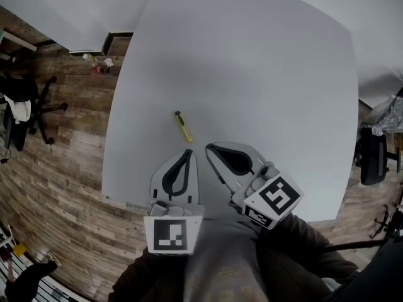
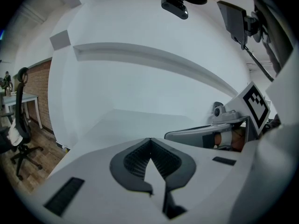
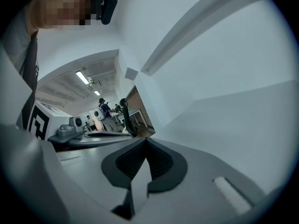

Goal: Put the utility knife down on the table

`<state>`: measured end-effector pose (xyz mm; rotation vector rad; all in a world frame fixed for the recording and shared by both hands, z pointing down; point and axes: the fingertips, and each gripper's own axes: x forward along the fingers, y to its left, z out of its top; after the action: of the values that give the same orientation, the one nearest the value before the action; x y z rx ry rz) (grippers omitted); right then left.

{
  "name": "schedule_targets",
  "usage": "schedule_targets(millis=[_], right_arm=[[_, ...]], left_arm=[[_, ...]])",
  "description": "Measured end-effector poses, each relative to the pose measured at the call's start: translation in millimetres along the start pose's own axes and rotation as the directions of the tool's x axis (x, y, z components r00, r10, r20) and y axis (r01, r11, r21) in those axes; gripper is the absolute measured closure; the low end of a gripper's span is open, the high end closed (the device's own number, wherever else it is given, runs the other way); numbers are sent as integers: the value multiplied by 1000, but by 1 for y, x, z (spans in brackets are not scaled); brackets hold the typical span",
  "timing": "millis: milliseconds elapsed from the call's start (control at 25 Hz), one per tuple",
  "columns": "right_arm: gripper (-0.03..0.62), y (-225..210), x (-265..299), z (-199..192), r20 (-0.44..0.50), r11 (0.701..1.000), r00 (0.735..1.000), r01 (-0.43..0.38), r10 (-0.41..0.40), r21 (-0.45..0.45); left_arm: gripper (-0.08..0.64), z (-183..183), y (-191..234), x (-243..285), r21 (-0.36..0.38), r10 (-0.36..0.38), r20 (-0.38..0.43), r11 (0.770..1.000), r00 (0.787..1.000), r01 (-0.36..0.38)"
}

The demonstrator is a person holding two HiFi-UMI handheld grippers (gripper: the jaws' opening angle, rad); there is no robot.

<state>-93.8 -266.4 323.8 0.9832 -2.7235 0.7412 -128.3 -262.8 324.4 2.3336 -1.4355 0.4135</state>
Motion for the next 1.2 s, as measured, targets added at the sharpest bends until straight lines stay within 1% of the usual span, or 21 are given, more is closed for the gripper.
schedule_targets(millis=[400, 600, 800, 960, 1080, 1200], right_arm=[[591, -8, -12, -2, -4, 1000, 1000, -6, 6, -1], [592, -7, -15, -3, -21, 999, 1000, -23, 22, -27], [591, -14, -15, -3, -10, 1000, 1000, -7, 6, -21], [591, -8, -10, -8, -6, 1000, 1000, -16, 16, -18], [591, -2, -11, -8, -7, 1000, 1000, -25, 25, -16], [591, -7, -13, -5, -5, 999, 1000, -9, 9, -31]], left_arm=[[557, 1, -14, 4, 17, 4, -1, 1000, 1000, -4], [557, 0, -17, 6, 12, 7, -9, 1000, 1000, -6], [558, -2, -16, 8, 16, 2, -11, 1000, 1000, -2], [557, -4, -12, 4, -2, 17, -1, 1000, 1000, -17], [557, -1, -11, 2, 8, 33, 14, 999, 999, -33], [557, 2, -14, 5, 11, 25, 30, 1000, 999, -25]])
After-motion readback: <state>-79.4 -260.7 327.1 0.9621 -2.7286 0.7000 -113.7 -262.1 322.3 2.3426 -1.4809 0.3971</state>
